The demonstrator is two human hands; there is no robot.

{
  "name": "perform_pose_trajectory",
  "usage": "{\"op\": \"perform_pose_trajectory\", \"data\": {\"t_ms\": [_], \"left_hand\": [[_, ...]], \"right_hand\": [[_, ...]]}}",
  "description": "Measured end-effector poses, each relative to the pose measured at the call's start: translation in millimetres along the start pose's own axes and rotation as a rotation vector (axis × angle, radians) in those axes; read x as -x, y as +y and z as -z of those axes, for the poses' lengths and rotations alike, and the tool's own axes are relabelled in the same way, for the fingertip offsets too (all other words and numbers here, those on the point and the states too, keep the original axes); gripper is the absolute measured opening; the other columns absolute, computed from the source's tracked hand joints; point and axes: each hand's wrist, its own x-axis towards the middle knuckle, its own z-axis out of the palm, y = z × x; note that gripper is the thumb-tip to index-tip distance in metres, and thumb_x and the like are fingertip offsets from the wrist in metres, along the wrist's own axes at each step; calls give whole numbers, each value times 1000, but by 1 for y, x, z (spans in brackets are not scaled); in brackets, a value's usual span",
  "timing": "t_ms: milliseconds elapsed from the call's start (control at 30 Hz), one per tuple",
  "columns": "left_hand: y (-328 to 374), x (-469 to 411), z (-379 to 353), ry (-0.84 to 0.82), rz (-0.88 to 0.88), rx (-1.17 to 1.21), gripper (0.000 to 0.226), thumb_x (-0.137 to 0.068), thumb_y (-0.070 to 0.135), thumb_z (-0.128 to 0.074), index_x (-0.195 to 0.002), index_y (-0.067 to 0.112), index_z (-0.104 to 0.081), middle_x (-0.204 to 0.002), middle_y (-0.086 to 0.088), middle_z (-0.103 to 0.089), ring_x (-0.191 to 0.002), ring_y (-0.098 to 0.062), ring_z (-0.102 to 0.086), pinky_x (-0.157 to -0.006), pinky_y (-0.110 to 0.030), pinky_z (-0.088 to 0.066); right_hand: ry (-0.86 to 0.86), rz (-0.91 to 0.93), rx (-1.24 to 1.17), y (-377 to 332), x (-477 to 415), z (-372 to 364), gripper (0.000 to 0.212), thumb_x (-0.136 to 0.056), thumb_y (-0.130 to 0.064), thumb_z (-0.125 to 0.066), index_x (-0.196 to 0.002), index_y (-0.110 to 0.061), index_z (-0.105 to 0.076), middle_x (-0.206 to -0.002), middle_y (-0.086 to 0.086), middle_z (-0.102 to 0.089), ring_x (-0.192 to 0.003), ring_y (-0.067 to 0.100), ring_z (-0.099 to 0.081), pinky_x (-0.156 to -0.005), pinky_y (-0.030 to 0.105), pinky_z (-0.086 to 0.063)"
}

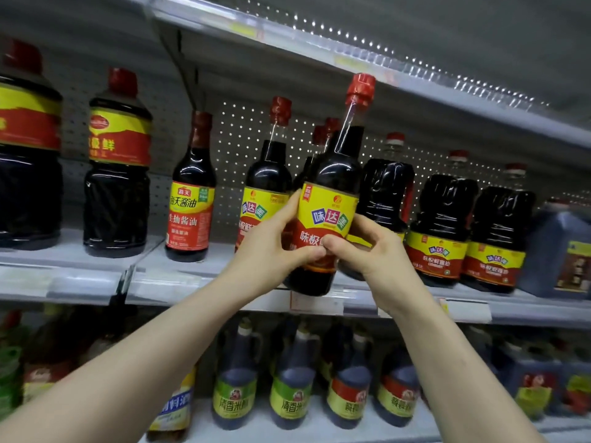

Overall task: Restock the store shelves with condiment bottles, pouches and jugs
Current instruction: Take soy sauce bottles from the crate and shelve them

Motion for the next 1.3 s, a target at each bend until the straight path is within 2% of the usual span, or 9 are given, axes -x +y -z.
{"op": "perform_pose_trajectory", "data": {"t_ms": [67, 167, 200, 300, 400, 467, 600, 867, 1300], "left_hand": [[-2, -1, -2, 42, 5, -30, 91, -82, 31, -78, -155, 41, -24, -136, 20, -57, -119, 3, -54, -100, -20, -46], [-7, -1, 0, 77, 14, -46, 90, -82, 33, -77, -154, 43, -24, -133, 17, -57, -116, 3, -56, -100, -23, -48], [-8, -1, 1, 91, 17, -63, 90, -81, 35, -77, -153, 45, -24, -132, 14, -56, -117, -1, -56, -102, -28, -48], [-14, 1, 9, 135, 43, -130, 91, -78, 42, -76, -152, 49, -23, -128, 10, -48, -114, -3, -53, -101, -27, -44], [-19, 5, 18, 155, 42, -163, 87, -77, 46, -76, -147, 57, -26, -122, 14, -48, -110, 3, -52, -92, -19, -43], [-22, 6, 24, 156, 41, -176, 84, -77, 46, -76, -145, 58, -28, -120, 14, -49, -110, 3, -52, -89, -17, -43], [-27, 5, 32, 150, 43, -213, 85, -78, 48, -75, -150, 47, -30, -123, 5, -52, -114, -4, -54, -100, -27, -47], [-38, -1, 42, 117, 33, -178, 83, -77, 49, -75, -148, 51, -31, -125, 3, -55, -119, -7, -52, -107, -39, -45], [-64, -22, 53, 28, 28, -112, 80, -83, 42, -77, -147, 51, -32, -129, -1, -54, -122, -14, -54, -109, -43, -44]], "right_hand": [[-22, -4, -3, 1, -5, 1, 38, -81, -20, -80, -116, -30, -68, -107, -8, -76, -100, 15, -73, -72, 19, -57], [-42, 7, 1, 6, -14, -1, 37, -83, -14, -79, -115, -28, -68, -106, -6, -77, -101, 26, -73, -76, 42, -62], [-54, 11, -12, 7, -17, -3, 37, -83, -13, -79, -116, -26, -68, -106, -5, -77, -101, 26, -73, -78, 44, -62], [-103, 9, -68, 11, -24, -8, 40, -80, -17, -80, -116, -27, -67, -105, -7, -77, -96, 13, -74, -73, 23, -58], [-133, 2, -82, 16, -29, -17, 37, -82, -14, -79, -115, -26, -67, -104, -6, -77, -91, 10, -74, -67, 17, -55], [-144, 5, -82, 19, -33, -23, 37, -84, -12, -78, -116, -25, -67, -105, -5, -77, -92, 11, -74, -67, 17, -55], [-154, 22, -87, 22, -38, -30, 39, -82, -13, -80, -116, -27, -67, -108, -5, -77, -97, 14, -74, -72, 20, -57], [-128, 40, -72, 29, -45, -38, 38, -82, -12, -81, -112, -30, -67, -107, -10, -76, -99, 11, -73, -76, 21, -58], [-78, 8, -16, 45, -65, -48, 39, -82, -13, -81, -115, -27, -67, -107, -8, -76, -100, 10, -73, -79, 25, -59]]}}
